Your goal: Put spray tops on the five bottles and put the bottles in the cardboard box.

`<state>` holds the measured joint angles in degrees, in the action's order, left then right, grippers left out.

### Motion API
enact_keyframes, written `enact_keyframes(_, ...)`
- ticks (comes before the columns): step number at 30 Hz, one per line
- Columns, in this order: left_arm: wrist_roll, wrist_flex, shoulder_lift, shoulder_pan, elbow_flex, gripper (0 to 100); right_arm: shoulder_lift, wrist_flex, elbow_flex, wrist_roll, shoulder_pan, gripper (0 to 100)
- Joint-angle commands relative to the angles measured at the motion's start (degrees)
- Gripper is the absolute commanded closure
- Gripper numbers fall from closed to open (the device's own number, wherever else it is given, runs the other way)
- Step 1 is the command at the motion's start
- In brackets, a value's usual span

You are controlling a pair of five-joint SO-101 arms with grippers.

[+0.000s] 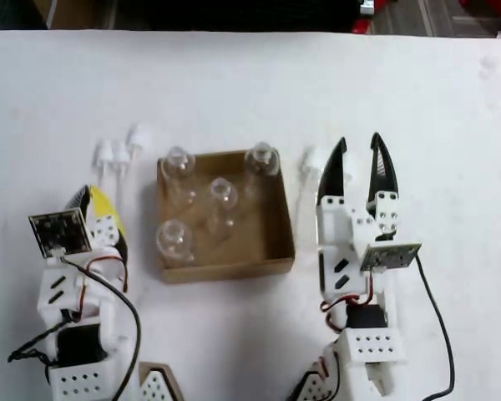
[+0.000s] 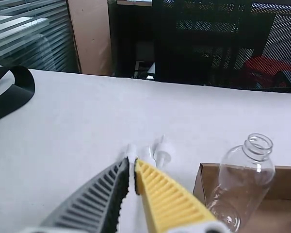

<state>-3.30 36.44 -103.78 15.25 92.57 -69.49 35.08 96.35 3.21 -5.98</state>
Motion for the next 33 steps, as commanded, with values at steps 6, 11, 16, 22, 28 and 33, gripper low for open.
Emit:
enact_keyframes(6, 0.7, -1.7, -1.0, -0.2, -3.0, 97, -0.9, -0.5, 0.4, 0.4, 1.5, 84.9)
enact_keyframes(11, 0.7, -1.6, -1.0, -0.2, -3.0, 97, -0.5, -3.6, -2.1, 0.3, 2.6, 85.0)
enact_keyframes(16, 0.7, -1.6, -1.0, -0.2, -3.0, 97, -0.3, -17.9, -9.1, -2.2, 2.5, 84.7)
enact_keyframes(22, 1.1, -1.6, -1.0, -0.2, -3.0, 97, 2.3, -33.5, -18.6, -3.6, 2.5, 84.7)
enact_keyframes(28, 3.1, -1.6, -1.0, -0.5, -3.0, 97, 19.3, -33.8, -28.2, -3.6, 2.7, 84.7)
enact_keyframes(33, 3.1, -1.7, -1.0, -0.6, -3.0, 97, 36.9, -38.8, -41.4, -3.7, 6.2, 84.8)
